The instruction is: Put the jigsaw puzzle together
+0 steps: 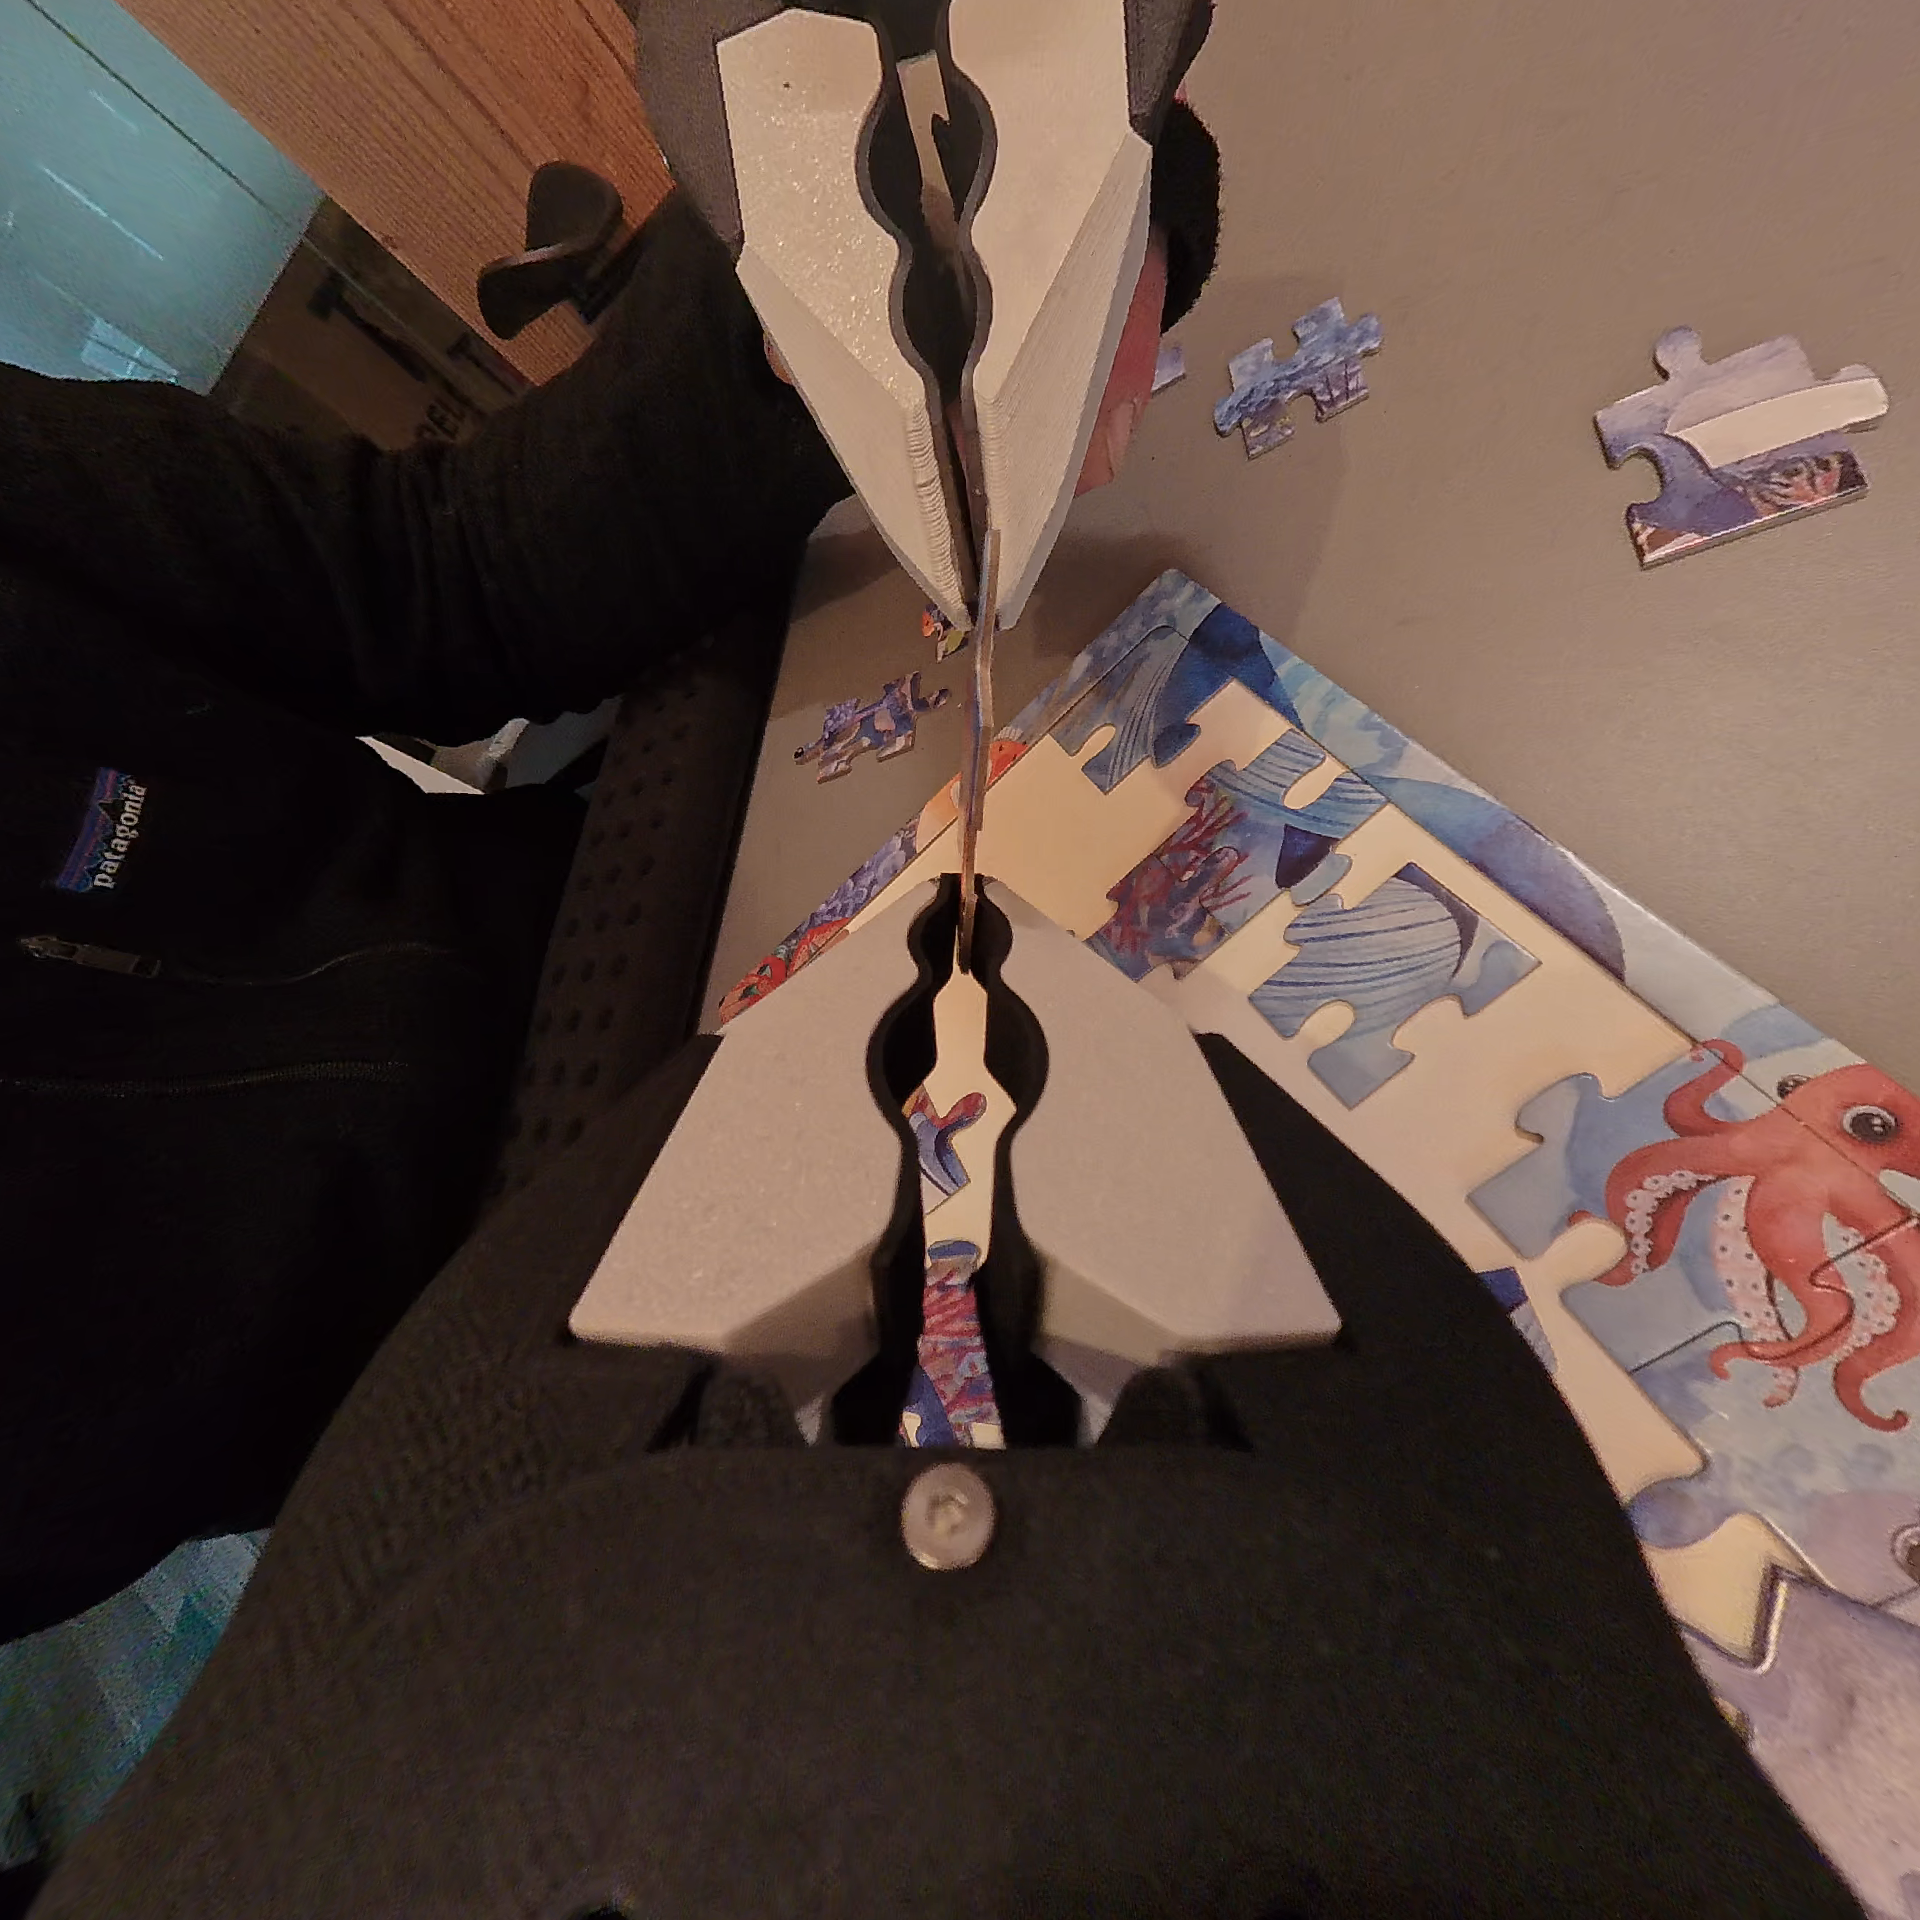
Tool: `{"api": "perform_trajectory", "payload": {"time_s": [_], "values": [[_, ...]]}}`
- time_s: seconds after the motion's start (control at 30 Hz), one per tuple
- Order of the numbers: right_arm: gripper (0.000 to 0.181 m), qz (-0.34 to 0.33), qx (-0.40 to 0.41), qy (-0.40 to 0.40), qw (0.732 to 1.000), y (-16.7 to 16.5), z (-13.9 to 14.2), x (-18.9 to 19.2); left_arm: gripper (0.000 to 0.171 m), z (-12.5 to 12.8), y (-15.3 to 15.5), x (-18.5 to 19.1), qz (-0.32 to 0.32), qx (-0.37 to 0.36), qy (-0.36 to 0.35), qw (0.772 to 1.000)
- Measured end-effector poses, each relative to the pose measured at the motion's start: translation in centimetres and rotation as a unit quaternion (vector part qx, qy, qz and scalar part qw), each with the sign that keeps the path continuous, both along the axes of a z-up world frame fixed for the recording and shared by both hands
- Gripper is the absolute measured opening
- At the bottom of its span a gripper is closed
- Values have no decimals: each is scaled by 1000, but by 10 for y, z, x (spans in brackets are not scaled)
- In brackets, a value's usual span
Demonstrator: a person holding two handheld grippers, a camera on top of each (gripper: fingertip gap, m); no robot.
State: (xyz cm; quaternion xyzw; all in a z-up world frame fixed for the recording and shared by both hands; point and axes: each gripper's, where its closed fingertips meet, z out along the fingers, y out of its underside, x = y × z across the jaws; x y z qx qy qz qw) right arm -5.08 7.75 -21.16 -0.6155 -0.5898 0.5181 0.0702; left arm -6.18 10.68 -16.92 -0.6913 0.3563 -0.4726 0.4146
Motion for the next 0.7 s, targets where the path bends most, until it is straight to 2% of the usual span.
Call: {"api": "perform_trajectory", "payload": {"time_s": [0.13,0.7], "values": [[0,-2,-2,4,1000,1,2,0,0,0,2,0,4,-4,-4,1000],[0,-4,-1,15,1000,2,7,0,21,5,6,-4,21,-8,-18,1000]]}}
